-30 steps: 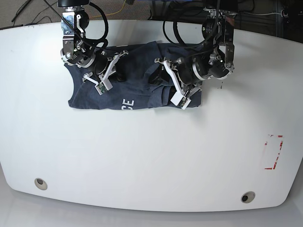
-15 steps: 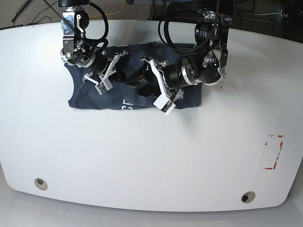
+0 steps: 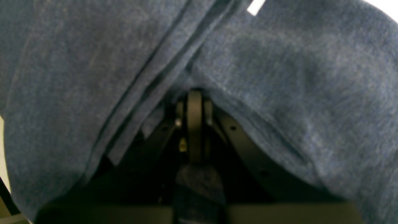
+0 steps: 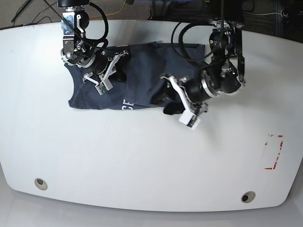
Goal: Layout the t-shirt on the table in an organized manner, then fold the t-shirt properly
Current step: 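Release the folded end and move the left gripper to the shirt's side edge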
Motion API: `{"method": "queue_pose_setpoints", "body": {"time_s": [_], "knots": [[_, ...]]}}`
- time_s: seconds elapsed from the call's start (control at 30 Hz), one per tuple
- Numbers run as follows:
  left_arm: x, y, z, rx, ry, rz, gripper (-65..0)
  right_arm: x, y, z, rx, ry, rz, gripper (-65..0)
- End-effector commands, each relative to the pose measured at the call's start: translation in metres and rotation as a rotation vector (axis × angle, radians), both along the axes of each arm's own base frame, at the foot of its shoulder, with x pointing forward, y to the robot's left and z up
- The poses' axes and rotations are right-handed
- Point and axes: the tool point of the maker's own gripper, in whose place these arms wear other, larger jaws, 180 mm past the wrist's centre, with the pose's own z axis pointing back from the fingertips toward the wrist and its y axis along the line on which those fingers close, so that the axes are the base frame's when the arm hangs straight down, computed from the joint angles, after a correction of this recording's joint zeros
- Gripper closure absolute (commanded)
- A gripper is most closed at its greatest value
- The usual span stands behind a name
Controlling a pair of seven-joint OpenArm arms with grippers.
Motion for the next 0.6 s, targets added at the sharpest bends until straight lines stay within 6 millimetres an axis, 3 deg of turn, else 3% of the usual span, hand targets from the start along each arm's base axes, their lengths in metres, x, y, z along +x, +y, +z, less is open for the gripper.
{"method": "queue_pose_setpoints", "body": {"time_s": [0.0,0.13,0.2,0.33,0.57], "knots": [[0.013,0.018,0.01,0.044,-0.074,0.042,-28.9,-0.006,-0.007,-0.008,-0.054,0.038,0.009,0.0],[0.019,0.043,0.004,0.136,-0.129,0.076,-26.5,-0.004,-0.008,-0.007,-0.056,0.033,0.009,0.0],[0.017,0.052,-0.002,0.175,-0.138,0.083,-20.6,-0.004,-0.008,-0.006,-0.056,0.031,0.009,0.0],[0.014,0.06,-0.008,0.222,-0.18,0.087,0.0,0.0,-0.008,-0.001,-0.06,0.015,0.006,0.0],[-0.002,0.055,-0.023,0.273,-0.246,0.065,0.0,0.011,-0.006,0.026,-0.083,-0.055,0.022,0.0]]}}
